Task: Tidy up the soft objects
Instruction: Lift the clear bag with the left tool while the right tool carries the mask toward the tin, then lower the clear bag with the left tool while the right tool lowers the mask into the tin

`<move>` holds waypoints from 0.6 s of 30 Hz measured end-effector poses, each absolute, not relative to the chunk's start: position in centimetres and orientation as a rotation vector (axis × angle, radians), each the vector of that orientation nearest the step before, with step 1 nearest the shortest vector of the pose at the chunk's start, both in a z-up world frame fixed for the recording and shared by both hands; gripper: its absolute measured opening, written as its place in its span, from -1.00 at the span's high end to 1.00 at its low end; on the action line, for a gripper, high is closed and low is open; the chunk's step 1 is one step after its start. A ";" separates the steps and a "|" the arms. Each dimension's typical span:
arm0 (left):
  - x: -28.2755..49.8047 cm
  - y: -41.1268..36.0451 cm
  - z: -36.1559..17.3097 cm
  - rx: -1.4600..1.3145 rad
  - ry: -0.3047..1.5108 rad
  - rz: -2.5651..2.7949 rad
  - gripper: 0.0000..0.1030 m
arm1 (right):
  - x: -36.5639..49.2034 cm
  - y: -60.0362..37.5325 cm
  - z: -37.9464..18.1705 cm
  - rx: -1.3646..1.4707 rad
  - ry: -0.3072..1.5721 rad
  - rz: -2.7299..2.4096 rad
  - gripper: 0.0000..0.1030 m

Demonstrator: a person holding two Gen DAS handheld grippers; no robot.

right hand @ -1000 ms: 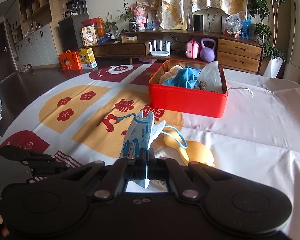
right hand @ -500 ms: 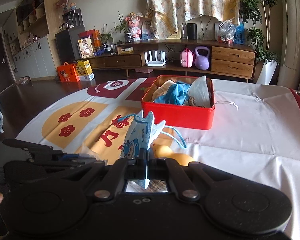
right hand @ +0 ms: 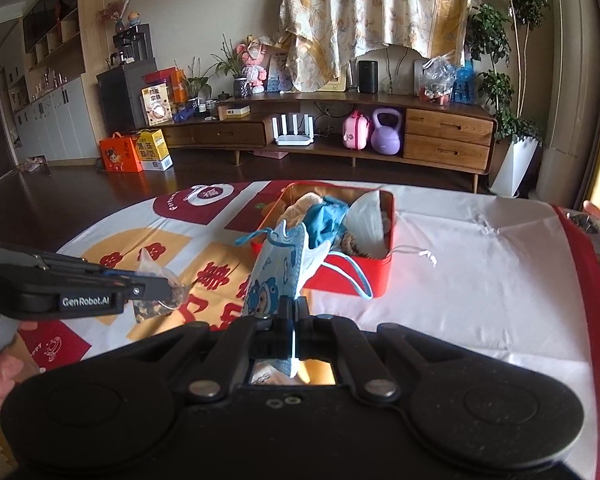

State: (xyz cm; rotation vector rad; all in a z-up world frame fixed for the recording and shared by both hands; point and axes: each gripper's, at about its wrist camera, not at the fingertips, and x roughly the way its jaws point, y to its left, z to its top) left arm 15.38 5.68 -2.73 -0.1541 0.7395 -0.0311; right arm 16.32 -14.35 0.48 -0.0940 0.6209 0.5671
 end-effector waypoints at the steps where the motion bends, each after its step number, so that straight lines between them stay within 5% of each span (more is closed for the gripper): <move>1: 15.7 5.7 -2.4 -0.153 0.738 -0.034 0.80 | 16.6 -14.4 0.7 -0.097 0.617 0.563 0.99; 18: 24.1 4.9 2.1 -0.076 0.675 -0.066 0.80 | 22.8 -14.3 3.1 -0.126 0.557 0.527 0.99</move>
